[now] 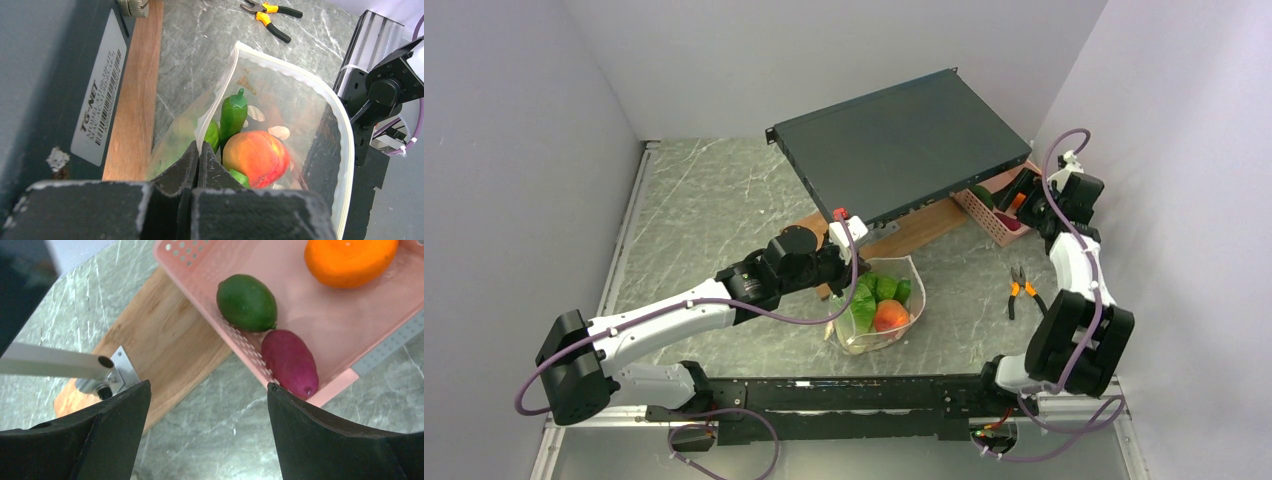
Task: Open the zip-top bag and remove the fake food
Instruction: Place the fake fruit in the bin, then pick up the fake fruit from the zipper food storage bag.
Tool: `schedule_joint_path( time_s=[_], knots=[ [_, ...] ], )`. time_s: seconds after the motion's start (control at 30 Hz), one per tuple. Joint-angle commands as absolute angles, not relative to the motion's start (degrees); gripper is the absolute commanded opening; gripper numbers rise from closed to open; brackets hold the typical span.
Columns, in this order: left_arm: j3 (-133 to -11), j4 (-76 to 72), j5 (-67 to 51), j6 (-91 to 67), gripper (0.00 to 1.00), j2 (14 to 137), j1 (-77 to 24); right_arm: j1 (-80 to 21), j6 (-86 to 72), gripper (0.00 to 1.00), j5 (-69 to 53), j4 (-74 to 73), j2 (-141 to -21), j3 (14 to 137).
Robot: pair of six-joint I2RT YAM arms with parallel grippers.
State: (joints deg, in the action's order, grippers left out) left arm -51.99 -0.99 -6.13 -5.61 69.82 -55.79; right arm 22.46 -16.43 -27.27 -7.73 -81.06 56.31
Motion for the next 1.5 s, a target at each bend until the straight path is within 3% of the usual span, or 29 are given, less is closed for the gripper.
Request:
schedule_joint_path(
  time_s=[0.0,0.53,1.0,1.27,1.47],
  knots=[
    [-53.2,-3.1,-3.7,-6.6,0.00,70.2,-53.7,22.5,-14.3,0.87,-29.9,-8.8,-75.5,53.0],
    [-52.7,-3.1,-4.6,-6.6,0.00,69.5,-53.7,22.6,-8.7,0.86,-37.5,-18.4,-62.8,47.4],
    [-54.2,-2.9,-5.8,-7.4,0.00,69.5,-54.1,20.9,27.8,0.84,-69.4,-50.7,-54.4,56.6],
    [-55.7,-2.5,-6.7,-8.2,0.00,70.0,-54.5,13.3,46.1,0.84,-71.0,-64.5,-54.7,63.2],
    [-56.9,-2.1,-7.0,-8.4,0.00,70.3,-54.7,1.7,46.7,0.83,-67.5,-61.4,-53.7,65.5]
  ],
)
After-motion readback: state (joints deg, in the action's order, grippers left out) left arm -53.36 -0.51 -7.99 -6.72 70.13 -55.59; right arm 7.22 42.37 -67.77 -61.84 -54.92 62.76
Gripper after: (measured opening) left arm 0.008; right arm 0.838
